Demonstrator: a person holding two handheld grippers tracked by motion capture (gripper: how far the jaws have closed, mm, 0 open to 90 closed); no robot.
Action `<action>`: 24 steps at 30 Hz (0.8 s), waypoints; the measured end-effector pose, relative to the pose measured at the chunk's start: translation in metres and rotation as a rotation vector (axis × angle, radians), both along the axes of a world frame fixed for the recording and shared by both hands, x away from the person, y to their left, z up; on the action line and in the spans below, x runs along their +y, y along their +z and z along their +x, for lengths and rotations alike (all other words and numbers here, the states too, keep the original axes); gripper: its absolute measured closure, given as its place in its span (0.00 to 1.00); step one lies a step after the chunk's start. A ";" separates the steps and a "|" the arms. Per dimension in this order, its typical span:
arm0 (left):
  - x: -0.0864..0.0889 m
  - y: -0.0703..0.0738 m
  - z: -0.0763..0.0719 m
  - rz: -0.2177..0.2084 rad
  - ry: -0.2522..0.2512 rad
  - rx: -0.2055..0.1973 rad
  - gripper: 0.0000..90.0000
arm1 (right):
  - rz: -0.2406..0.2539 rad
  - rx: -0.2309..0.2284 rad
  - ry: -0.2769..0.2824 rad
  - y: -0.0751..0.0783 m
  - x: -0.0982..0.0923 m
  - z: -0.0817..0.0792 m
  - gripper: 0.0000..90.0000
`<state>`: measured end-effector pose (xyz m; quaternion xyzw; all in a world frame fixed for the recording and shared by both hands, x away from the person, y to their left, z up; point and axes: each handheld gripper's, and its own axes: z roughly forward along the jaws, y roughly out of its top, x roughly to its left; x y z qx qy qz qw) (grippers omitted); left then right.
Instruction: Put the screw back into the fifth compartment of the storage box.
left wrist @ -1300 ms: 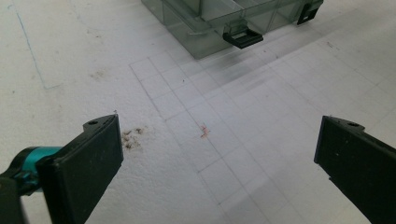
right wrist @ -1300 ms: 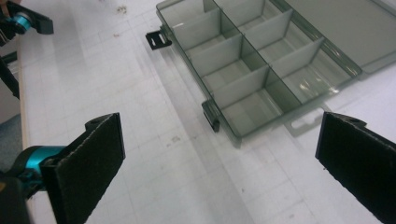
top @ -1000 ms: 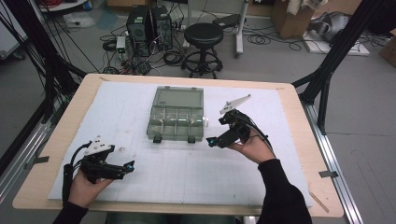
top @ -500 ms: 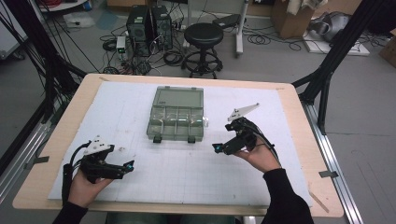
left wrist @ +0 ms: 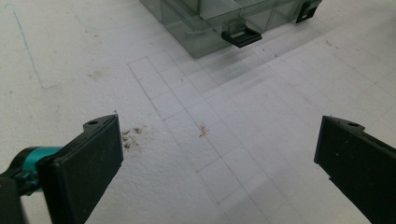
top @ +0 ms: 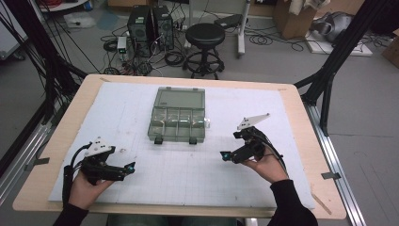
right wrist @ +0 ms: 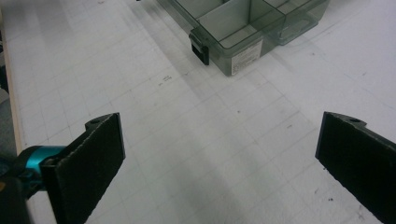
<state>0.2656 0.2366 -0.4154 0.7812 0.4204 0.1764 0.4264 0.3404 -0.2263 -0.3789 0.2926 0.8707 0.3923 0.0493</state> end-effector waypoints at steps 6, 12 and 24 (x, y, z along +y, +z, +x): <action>0.000 0.000 0.000 -0.001 -0.002 0.001 0.02 | 0.015 -0.012 -0.024 0.000 -0.009 -0.006 0.00; -0.001 0.000 0.000 -0.001 -0.004 0.004 0.02 | 0.023 -0.012 -0.051 -0.008 -0.021 -0.013 0.00; -0.003 -0.001 0.000 0.002 -0.010 0.008 0.02 | 0.026 -0.012 -0.085 -0.019 -0.035 -0.029 0.00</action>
